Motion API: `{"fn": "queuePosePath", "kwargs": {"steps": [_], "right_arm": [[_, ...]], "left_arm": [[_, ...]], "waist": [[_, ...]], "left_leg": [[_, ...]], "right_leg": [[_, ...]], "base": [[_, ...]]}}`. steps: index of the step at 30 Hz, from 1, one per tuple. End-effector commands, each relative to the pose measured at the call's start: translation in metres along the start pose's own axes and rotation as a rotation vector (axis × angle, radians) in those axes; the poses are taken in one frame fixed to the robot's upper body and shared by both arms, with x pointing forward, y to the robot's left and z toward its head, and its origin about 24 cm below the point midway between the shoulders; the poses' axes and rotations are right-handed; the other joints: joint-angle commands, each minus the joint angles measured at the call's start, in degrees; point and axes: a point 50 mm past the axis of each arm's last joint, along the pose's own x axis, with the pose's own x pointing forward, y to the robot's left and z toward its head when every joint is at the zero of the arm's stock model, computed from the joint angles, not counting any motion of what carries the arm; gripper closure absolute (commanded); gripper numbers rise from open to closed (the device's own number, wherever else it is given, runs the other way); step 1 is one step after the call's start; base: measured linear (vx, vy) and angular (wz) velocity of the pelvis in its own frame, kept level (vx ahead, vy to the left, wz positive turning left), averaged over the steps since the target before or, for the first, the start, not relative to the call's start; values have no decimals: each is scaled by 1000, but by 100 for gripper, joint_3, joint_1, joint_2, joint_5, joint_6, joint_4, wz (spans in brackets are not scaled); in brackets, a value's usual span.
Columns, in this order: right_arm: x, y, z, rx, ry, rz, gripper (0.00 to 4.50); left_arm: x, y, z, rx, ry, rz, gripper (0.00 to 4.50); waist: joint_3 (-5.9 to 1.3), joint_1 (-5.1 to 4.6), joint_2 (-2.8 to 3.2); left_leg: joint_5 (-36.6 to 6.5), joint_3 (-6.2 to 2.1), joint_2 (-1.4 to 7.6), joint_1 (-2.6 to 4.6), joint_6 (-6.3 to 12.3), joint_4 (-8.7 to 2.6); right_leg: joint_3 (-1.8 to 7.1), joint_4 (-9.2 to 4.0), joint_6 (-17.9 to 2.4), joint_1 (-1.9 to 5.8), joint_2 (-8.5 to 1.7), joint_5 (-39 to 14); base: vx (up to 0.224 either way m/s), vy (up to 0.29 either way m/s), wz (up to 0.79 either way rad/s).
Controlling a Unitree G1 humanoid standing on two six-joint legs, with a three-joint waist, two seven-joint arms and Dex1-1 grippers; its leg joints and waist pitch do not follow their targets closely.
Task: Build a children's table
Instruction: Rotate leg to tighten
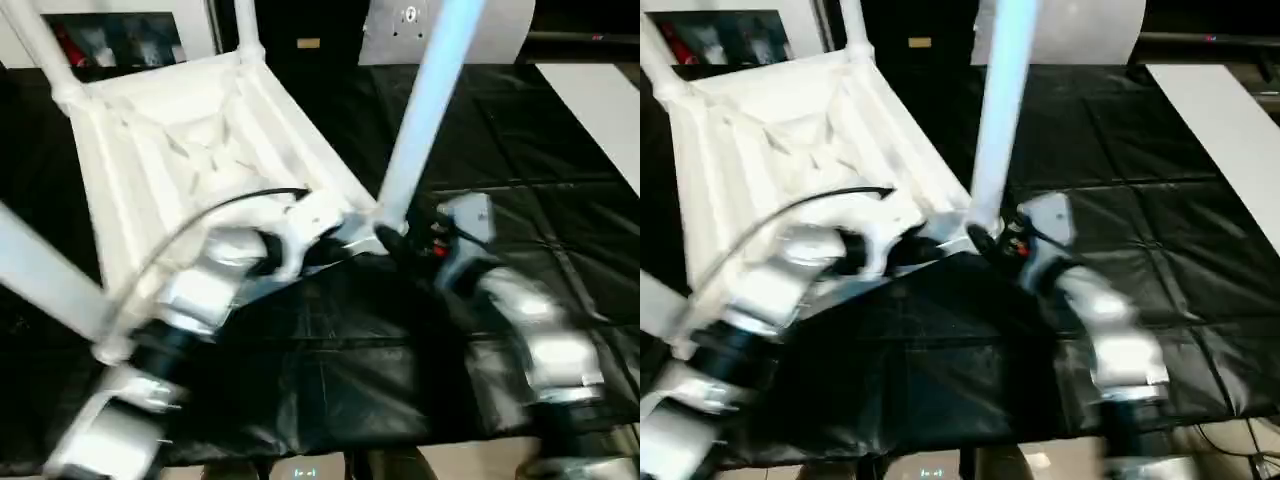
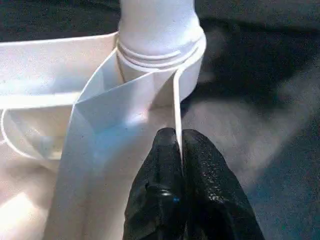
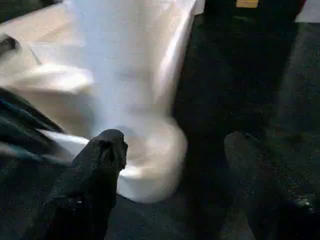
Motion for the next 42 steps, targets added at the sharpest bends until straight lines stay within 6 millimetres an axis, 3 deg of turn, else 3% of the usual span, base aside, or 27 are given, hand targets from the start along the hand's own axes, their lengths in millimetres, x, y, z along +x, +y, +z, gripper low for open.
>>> {"fn": "queuePosePath", "kwargs": {"steps": [1, 3, 5, 7, 9, 11, 15, 19, 23, 26, 37, 40, 42], "right_arm": [[-3, 2, 9, -18, -43, 169, 83], [-5, 3, 10, -25, -45, 217, 83], [-12, 6, 15, -50, -27, 389, 83], [-14, 6, 15, -58, -13, 454, 83], [-14, 6, 15, -53, -6, 490, 83], [-14, 7, 15, -48, 12, 562, 108], [-11, 10, 15, -48, 35, 629, 128], [-6, 13, 10, -78, 76, 685, 176], [-5, 15, 6, -82, 94, 706, 207], [-5, 16, 6, -57, 95, 727, 239], [-4, 24, 2, -1, 98, 764, 256], [4, 35, 0, 63, 91, 667, 256], [15, 43, -1, 62, 84, 535, 256]], "left_arm": [[0, -12, -1, 82, -8, -153, 450], [-1, -13, -2, 88, -2, -174, 450], [-7, -16, -6, 135, 8, -275, 450], [-9, -18, -6, 141, -3, -315, 450], [-10, -18, -6, 147, -7, -340, 450], [-10, -19, -6, 166, -7, -379, 450], [-10, -21, -5, 193, -5, -427, 450], [-10, -24, -5, 229, 2, -478, 450], [-11, -24, -4, 239, -1, -491, 450], [-12, -25, -3, 243, -5, -498, 450], [-12, -25, -4, 211, -24, -489, 450], [-6, -19, 1, 152, -47, -385, 450], [1, -16, 7, 100, -80, -300, 450]], "waist": [[-499, 32, -5], [-498, 41, 9], [-503, 82, 7], [-492, 134, -10], [-484, 182, 11], [-477, 215, -9], [-481, 245, -13], [-503, 274, -13], [-536, 282, -26], [-536, 290, -30], [-555, 298, -34], [-538, 289, -27], [-512, 267, -13]], "left_leg": [[-982, -107, 271, 77, 715, -302], [-944, -109, 293, 85, 766, -307], [-981, -104, 303, 110, 817, -303], [-977, -91, 321, 131, 810, -311], [-1064, -89, 334, 159, 754, -317], [-1198, -96, 337, 159, 636, -321], [-1145, -102, 336, 145, 582, -324], [-1086, -100, 342, 148, 551, -317], [-948, -99, 342, 123, 583, -305], [-930, -93, 334, 118, 620, -299], [-883, -92, 335, 114, 635, -288], [-909, -98, 338, 113, 584, -304], [-1108, -120, 315, 125, 414, -307]], "right_leg": [[311, -394, -1180, 425, -480, -1725], [314, -366, -1271, 425, -485, -1571], [310, -370, -1315, 413, -481, -1583], [321, -377, -1317, 391, -482, -1633], [327, -388, -1338, 366, -496, -1778], [322, -410, -1293, 371, -510, -2041], [330, -404, -1210, 375, -523, -2163], [329, -392, -1216, 367, -520, -2166], [334, -339, -1329, 403, -518, -1811], [329, -348, -1308, 407, -523, -1871], [321, -340, -1287, 410, -514, -1888], [326, -348, -1242, 394, -508, -1967], [313, -399, -1109, 382, -527, -2407]], "base": [[0, 0, 0], [0, 0, 0], [0, 0, 0], [0, 0, 0], [0, 0, 0], [0, 0, 0], [0, 0, 0], [0, 0, 0], [0, 0, 0], [0, 0, 0], [0, 0, 0], [0, 0, 0], [0, 0, 0]]}}
